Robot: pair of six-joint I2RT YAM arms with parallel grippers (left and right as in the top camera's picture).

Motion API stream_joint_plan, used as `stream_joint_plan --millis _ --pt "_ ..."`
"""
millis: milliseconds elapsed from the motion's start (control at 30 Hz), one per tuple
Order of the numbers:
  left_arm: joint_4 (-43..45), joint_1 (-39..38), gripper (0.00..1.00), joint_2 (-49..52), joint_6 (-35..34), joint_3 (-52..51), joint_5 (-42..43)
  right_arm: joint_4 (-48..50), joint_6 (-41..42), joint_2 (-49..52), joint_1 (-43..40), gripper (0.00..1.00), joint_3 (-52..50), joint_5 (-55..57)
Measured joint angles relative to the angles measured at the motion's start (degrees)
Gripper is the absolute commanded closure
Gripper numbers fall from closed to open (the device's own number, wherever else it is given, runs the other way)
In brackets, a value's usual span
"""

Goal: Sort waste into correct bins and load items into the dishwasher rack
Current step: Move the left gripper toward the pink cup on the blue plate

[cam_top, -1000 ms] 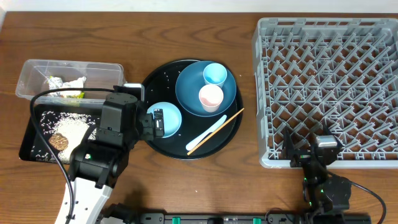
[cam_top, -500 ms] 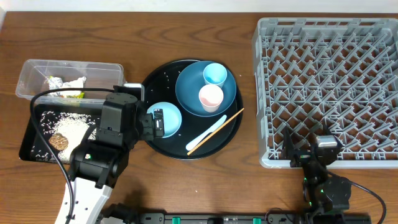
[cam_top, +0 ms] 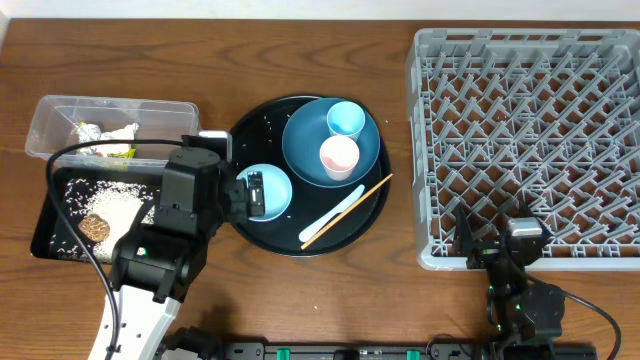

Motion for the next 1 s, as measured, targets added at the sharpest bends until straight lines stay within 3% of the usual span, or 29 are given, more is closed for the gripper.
stream_joint_plan --millis 267,433,667,1000 --pt "5.57 0.09 0.02 0.66 -0.94 0.04 16.37 0.02 0.00 0.00 0.00 0.01 0.00 0.02" --pt "9.92 -0.98 0.01 4.13 -5.44 0.07 20.61 0.00 0.00 0.00 0.00 0.01 0.00 0.00" --pt "17.99 -6.34 0.02 14.53 -12.94 0.11 21.33 0.02 0.02 0.00 0.00 0.01 0.00 0.00" --pt "26.14 -12.24 0.02 28.61 -16.17 0.13 15.52 0.02 0.00 0.00 0.00 0.01 0.00 0.02"
